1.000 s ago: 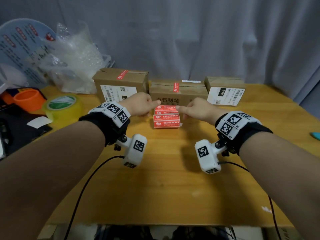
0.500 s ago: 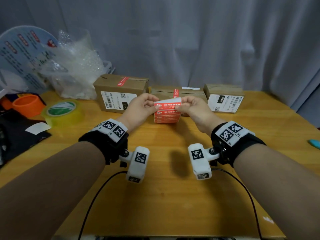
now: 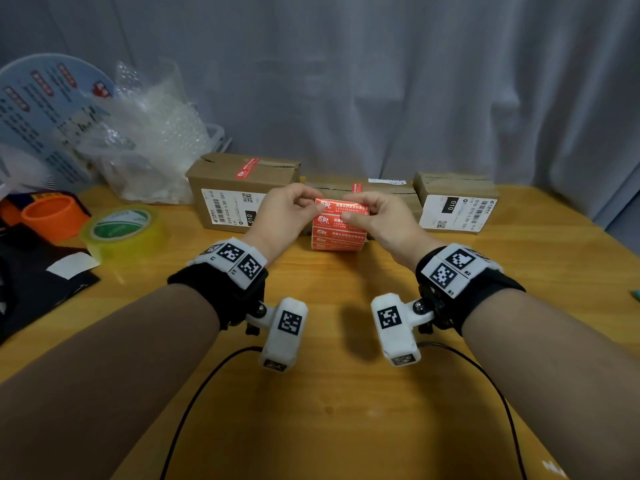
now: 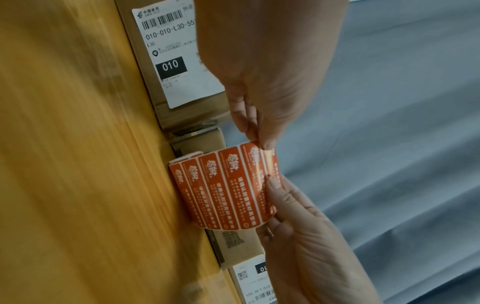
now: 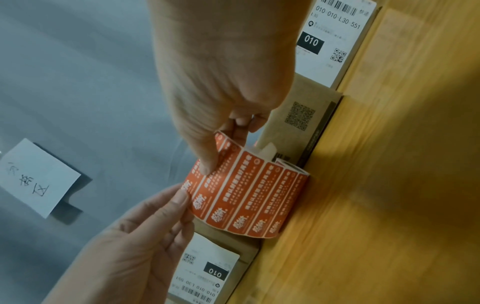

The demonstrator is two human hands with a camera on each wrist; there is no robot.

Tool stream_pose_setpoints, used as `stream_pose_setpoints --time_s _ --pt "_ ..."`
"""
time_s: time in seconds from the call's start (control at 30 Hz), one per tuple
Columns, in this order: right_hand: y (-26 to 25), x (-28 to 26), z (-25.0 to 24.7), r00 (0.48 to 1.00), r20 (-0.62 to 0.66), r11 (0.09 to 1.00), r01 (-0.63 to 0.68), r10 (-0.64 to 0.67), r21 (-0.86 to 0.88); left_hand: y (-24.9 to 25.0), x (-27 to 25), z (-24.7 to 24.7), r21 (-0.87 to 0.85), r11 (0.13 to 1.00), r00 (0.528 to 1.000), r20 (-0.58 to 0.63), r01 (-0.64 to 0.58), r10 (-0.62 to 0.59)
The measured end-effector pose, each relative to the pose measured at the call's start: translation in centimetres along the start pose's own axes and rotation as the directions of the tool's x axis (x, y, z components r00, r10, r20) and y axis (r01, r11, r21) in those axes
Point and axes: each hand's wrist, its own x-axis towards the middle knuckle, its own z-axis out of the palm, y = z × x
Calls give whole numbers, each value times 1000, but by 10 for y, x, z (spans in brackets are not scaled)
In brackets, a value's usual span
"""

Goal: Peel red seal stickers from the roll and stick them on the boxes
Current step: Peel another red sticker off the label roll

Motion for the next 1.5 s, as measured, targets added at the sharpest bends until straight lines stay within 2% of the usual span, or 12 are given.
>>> stream_pose_setpoints --time_s 0.17,0.2,0.23,0.3,0.37,0.43,0.5,0.73,1.13,1.3,1.5 --pt "2 2 0 1000 22 997 -11 13 -81 -2 2 0 -15 1000 999 -31 -18 17" --pt "3 4 0 1000 3 989 1 0 -146 -2 2 1 -27 1000 1000 -23 -11 10" --pt "4 6 0 998 -43 959 28 -42 -283 -3 2 0 -43 999 1000 -12 0 -1" --pt "3 7 -1 973 -111 804 99 -201 -587 -3 3 0 -80 996 999 11 31 -30" --pt "-3 5 1 948 -55 712 196 -313 -674 -1 4 1 -120 992 999 29 45 -41" --pt "-7 4 4 931 17 672 275 -364 -687 2 4 2 -149 988 999 37 29 -24" --pt "-9 4 6 919 35 654 306 -394 -692 4 4 2 -165 986 999 47 35 -27" --pt "-9 8 6 914 50 628 315 -402 -712 3 3 0 -263 962 994 97 70 -45" --pt "-2 12 9 909 76 719 373 -410 -586 -7 7 5 -366 928 995 94 74 -43" --pt "-1 12 9 891 115 701 421 -440 -576 -7 9 5 -433 895 994 70 106 -83" --pt "-2 10 10 884 157 697 446 -440 -562 -7 10 3 -429 892 990 74 140 -120"
